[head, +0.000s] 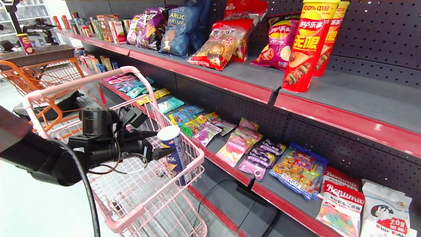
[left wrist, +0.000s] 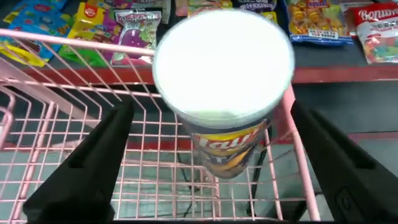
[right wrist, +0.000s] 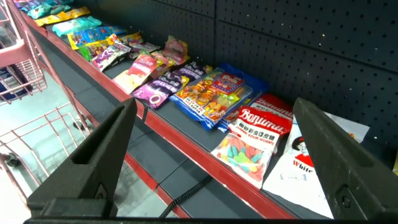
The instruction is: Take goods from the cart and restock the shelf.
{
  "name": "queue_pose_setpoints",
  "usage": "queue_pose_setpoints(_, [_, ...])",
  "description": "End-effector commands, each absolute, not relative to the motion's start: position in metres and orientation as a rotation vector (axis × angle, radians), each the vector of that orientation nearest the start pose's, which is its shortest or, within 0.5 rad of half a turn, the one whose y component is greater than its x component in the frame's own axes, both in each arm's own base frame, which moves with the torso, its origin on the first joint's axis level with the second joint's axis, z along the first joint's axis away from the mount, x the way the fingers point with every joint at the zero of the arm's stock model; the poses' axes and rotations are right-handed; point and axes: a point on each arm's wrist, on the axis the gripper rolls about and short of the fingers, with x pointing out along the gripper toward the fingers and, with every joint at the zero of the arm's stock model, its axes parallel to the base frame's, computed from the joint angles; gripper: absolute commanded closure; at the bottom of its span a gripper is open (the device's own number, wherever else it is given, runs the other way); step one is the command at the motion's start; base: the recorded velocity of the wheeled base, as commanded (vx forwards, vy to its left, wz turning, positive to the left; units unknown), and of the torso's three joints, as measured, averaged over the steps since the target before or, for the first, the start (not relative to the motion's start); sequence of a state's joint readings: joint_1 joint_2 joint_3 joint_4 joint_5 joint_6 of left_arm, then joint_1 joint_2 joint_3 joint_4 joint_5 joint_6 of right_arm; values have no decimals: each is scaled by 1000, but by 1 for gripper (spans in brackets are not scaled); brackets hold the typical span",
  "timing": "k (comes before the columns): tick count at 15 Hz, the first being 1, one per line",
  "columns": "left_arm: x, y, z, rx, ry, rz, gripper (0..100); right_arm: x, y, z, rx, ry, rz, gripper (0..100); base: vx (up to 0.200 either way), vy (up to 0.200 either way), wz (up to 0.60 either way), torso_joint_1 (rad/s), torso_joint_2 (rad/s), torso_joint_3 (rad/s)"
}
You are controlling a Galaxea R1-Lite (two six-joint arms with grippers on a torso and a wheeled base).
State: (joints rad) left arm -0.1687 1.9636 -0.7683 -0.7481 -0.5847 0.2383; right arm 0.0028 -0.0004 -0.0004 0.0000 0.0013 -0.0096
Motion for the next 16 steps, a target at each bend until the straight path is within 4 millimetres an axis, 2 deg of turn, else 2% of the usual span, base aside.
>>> queue_pose_setpoints(1, [338, -71, 85, 121, 393, -789, 0, -23, 0, 76, -9, -2, 5, 0, 0, 0, 0, 0, 0, 0])
queue_pose_setpoints(7, [359, -75, 63, 143, 333, -747, 0, -23, 0, 75, -9, 0, 5, 0, 0, 0, 0, 0, 0, 0])
queue_pose_setpoints(13, [363, -96, 59, 112, 345, -771, 0, -23, 0, 76, -11, -2, 5, 0, 0, 0, 0, 0, 0, 0])
queue_pose_setpoints(16, [369, -99, 62, 116, 323, -771, 0, -23, 0, 76, -11, -2, 5, 0, 0, 0, 0, 0, 0, 0])
